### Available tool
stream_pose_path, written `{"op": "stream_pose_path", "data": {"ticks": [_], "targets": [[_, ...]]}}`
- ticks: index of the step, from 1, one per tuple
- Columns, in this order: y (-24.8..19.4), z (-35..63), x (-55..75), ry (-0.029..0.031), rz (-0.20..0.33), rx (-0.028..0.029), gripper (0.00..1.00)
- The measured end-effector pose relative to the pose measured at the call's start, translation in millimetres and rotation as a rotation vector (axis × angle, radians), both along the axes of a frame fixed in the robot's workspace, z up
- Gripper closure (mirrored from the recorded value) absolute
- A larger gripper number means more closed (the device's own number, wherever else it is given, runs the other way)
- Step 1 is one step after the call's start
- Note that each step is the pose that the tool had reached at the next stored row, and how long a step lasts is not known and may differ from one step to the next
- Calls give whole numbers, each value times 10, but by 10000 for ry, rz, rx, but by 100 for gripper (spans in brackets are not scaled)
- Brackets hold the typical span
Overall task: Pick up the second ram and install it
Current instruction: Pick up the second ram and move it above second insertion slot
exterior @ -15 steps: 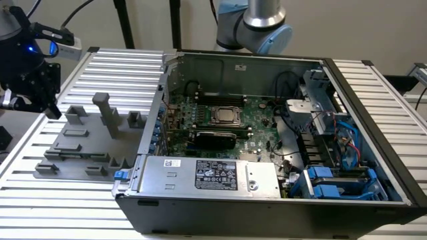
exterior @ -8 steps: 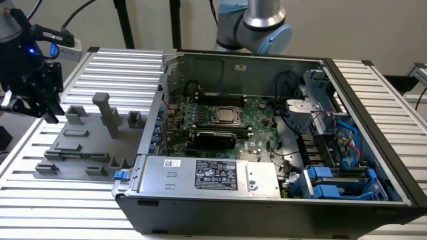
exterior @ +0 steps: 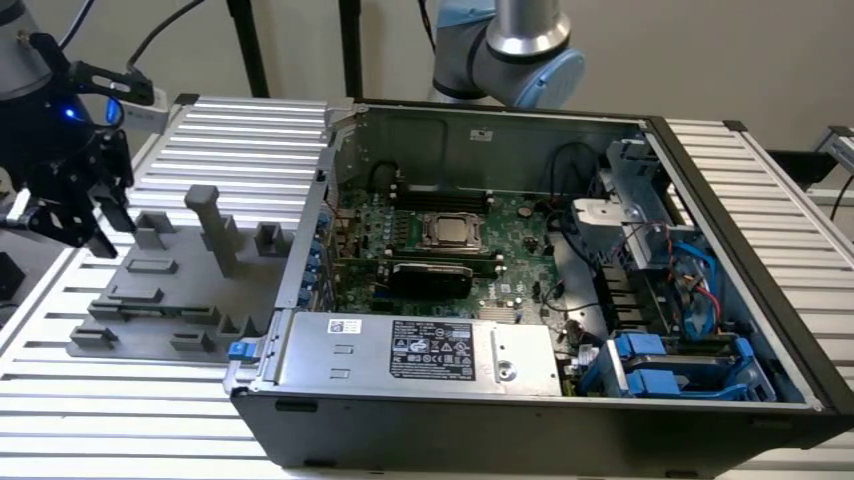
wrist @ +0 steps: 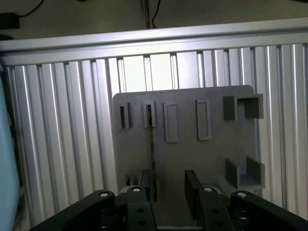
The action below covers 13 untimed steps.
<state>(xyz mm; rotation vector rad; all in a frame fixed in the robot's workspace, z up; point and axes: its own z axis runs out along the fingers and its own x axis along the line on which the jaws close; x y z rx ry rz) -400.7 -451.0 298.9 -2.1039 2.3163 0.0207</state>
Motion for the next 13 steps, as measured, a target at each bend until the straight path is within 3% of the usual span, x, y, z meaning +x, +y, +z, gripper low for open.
{"op": "stream_pose_path", "data": {"ticks": [8, 13], "targets": [[0, -144, 0, -4, 28, 0, 58], [0, -156, 0, -3, 30, -2, 58]]}}
